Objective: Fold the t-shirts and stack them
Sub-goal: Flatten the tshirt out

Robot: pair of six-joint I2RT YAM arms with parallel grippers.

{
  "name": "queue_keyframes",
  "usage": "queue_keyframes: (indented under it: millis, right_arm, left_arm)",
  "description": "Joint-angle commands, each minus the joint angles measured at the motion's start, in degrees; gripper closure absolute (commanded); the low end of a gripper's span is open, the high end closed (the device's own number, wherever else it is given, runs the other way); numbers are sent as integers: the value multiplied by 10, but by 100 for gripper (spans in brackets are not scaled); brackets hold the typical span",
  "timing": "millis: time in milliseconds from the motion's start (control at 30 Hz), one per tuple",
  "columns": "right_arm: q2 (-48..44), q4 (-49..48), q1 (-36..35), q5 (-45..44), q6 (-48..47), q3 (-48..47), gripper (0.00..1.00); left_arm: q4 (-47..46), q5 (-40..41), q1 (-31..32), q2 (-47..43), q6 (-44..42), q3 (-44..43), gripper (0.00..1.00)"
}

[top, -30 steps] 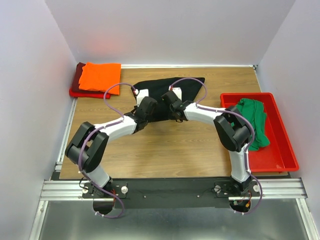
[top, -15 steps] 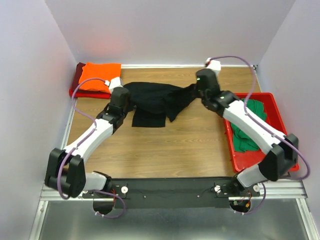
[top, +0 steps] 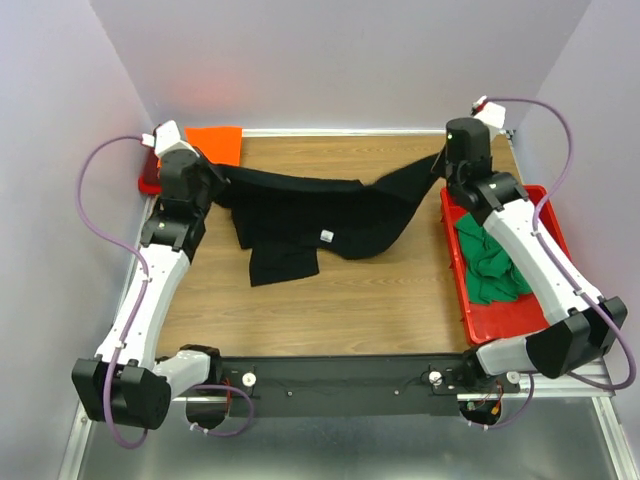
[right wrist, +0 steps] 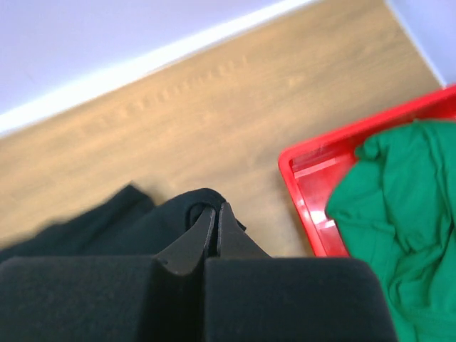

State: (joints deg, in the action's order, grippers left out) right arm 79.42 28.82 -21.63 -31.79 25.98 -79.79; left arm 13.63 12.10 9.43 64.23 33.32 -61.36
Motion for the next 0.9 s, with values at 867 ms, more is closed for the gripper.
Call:
queue_keyframes:
  millis: [867]
  right_arm:
    - [287, -236, 103, 146, -102, -640, 100]
  left_arm:
    - [-137, -184, -119, 418, -77, -792, 100]
